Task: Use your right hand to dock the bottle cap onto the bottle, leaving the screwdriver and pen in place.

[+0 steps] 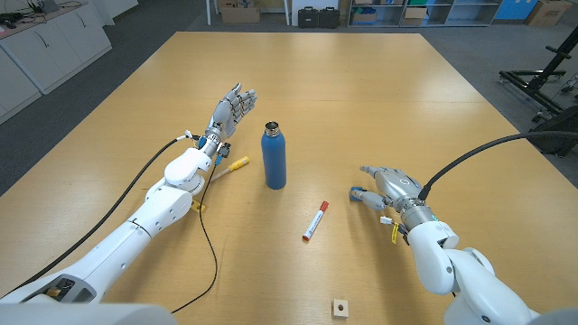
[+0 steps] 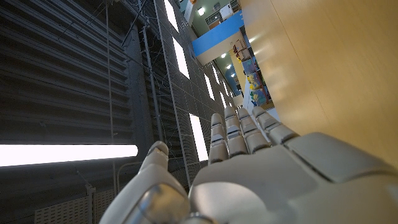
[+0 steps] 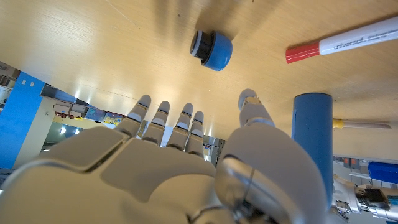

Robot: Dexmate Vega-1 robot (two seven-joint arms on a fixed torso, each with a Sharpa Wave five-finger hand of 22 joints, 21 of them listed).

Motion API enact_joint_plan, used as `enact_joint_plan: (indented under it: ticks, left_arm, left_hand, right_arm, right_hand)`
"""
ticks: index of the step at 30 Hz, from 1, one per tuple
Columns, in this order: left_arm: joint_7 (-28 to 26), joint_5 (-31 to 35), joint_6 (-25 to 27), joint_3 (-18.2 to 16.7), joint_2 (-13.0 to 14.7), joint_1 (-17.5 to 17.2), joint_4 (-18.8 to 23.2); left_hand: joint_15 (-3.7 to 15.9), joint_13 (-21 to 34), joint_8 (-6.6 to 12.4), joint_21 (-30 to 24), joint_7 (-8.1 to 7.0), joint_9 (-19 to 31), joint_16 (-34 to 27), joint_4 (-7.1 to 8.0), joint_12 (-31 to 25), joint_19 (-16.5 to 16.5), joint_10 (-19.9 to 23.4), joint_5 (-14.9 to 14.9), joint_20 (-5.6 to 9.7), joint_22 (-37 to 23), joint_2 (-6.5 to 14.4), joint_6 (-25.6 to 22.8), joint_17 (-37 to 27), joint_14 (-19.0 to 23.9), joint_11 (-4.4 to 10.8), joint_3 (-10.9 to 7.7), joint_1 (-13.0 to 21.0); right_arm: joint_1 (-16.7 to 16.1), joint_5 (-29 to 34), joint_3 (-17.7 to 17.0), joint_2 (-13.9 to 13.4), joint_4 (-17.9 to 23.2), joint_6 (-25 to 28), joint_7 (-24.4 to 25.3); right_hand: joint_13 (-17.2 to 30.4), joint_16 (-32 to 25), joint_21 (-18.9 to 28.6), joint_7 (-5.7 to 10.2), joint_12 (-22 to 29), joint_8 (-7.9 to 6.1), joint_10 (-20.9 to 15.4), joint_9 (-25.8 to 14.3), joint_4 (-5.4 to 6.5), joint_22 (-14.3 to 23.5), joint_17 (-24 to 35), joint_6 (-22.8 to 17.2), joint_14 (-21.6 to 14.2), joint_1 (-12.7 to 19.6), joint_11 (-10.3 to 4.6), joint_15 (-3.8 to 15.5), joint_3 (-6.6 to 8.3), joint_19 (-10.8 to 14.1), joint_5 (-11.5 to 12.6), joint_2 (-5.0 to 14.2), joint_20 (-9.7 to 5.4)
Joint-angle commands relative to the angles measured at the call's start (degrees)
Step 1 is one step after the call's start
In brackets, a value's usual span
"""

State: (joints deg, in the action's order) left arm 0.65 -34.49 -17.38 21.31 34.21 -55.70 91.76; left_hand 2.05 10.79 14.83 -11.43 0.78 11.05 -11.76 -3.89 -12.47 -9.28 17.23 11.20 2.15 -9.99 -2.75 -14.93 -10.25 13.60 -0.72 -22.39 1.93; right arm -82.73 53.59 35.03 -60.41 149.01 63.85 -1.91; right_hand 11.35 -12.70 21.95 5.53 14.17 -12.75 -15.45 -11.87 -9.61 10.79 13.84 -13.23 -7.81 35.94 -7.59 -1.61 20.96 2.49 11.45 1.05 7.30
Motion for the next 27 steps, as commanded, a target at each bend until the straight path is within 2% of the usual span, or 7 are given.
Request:
enact_joint_plan:
  ticks: [1,5,9,21,27]
  left_arm:
    - [0.0,0.0,-0.3,-0.1,0.1,-0.4,0.2]
    - [-0.1,0.0,-0.7,-0.3,0.1,-0.7,0.2]
    - [0.0,-0.1,-1.1,-0.4,0.0,-1.0,0.2]
    - [0.0,-0.2,-1.9,-0.7,0.1,-1.7,0.2]
    - [-0.3,-0.2,-1.9,-0.8,0.1,-2.0,0.4]
  left_hand:
    - [0.34,0.3,-0.07,0.2,-0.31,0.3,0.1,-0.28,0.2,0.2,0.6,-0.2,0.44,-0.2,0.4,-0.3,-0.3,0.3,0.11,-0.2,0.1]
    - [0.45,0.3,-0.09,0.2,-0.32,0.3,0.2,-0.31,0.2,0.2,0.7,-0.2,0.44,-0.2,0.4,-0.3,-0.3,0.3,-0.04,-0.21,0.1]
    - [0.48,0.3,-0.1,0.2,-0.3,0.3,0.2,-0.34,0.2,0.2,0.7,-0.2,0.43,-0.2,0.4,-0.3,-0.3,0.3,0.06,-0.21,0.1]
    - [0.47,0.3,-0.12,0.2,-0.29,0.3,0.2,-0.41,0.3,0.3,0.6,-0.3,0.44,-0.2,0.5,-0.4,-0.3,0.3,0.13,-0.23,0.1]
    - [0.53,0.3,-0.12,0.2,-0.3,0.3,0.2,-0.44,0.3,0.3,0.7,-0.3,0.36,-0.2,0.5,-0.5,-0.3,0.3,0.07,-0.24,0.1]
  right_arm:
    - [6.9,10.1,7.7,-0.6,-0.8,3.8,-11.1]
    - [8.0,14.6,8.9,0.1,-1.4,3.8,-15.5]
    - [7.7,17.9,8.7,1.3,-2.1,3.3,-18.2]
    - [5.2,23.3,5.1,5.6,-3.9,-0.6,-24.4]
    - [3.7,24.4,3.0,7.9,-5.2,-3.1,-25.1]
  right_hand:
    - [0.1,-0.1,-0.1,0.18,0.0,-0.17,-0.3,-0.3,0.14,0.1,0.1,-0.4,-0.1,0.5,-0.27,0.46,0.15,0.0,0.4,-0.04,0.5]
    - [0.1,-0.1,-0.1,0.0,-0.1,-0.2,-0.1,-0.3,0.21,0.1,0.1,-0.5,-0.1,0.5,-0.16,0.44,0.14,0.0,0.4,-0.1,0.78]
    - [0.1,-0.1,-0.2,0.31,-0.2,-0.59,0.1,-0.3,0.35,0.1,0.2,-1.6,-0.2,0.5,0.13,0.33,0.12,0.0,0.5,-0.16,0.83]
    - [0.1,-0.5,-0.2,0.53,0.2,0.07,-0.9,-0.4,0.6,0.2,0.3,0.0,-1.4,0.5,-0.08,0.78,0.11,0.8,0.6,-0.27,1.3]
    - [0.1,-0.6,-0.2,0.52,0.5,0.02,-1.5,-0.4,0.64,0.2,0.4,-0.1,-1.8,0.5,-0.25,1.06,0.13,1.1,0.6,-0.33,1.38]
